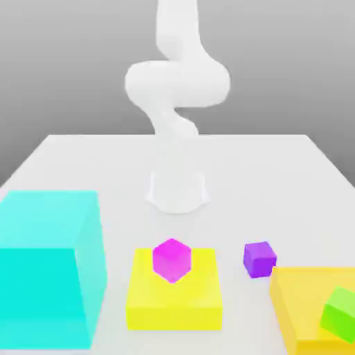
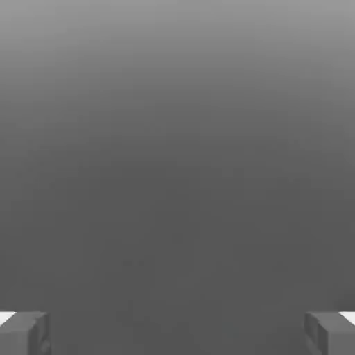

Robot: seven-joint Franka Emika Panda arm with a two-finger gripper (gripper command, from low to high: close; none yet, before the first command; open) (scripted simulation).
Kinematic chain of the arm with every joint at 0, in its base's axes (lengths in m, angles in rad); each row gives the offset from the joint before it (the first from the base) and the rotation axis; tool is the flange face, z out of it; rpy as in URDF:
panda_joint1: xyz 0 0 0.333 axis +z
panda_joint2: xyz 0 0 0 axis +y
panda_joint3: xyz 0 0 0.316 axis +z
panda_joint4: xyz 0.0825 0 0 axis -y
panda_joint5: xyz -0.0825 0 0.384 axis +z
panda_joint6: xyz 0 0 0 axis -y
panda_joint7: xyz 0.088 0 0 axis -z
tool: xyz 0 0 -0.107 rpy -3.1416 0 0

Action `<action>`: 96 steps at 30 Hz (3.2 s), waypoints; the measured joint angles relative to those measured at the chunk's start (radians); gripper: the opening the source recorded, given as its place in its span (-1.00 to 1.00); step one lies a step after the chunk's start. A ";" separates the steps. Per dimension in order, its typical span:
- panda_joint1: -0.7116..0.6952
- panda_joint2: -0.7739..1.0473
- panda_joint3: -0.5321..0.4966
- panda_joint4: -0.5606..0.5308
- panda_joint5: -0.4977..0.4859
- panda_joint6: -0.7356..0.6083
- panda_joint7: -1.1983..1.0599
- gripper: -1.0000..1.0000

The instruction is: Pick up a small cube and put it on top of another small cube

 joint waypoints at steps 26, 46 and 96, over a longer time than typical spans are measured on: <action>0.080 0.278 -0.654 -0.158 -0.250 0.104 -1.126 0.00; 0.099 0.563 -1.258 -0.216 -0.390 0.069 -1.947 0.00; 1.137 0.309 -2.234 -0.405 -1.289 0.468 -2.722 -1.00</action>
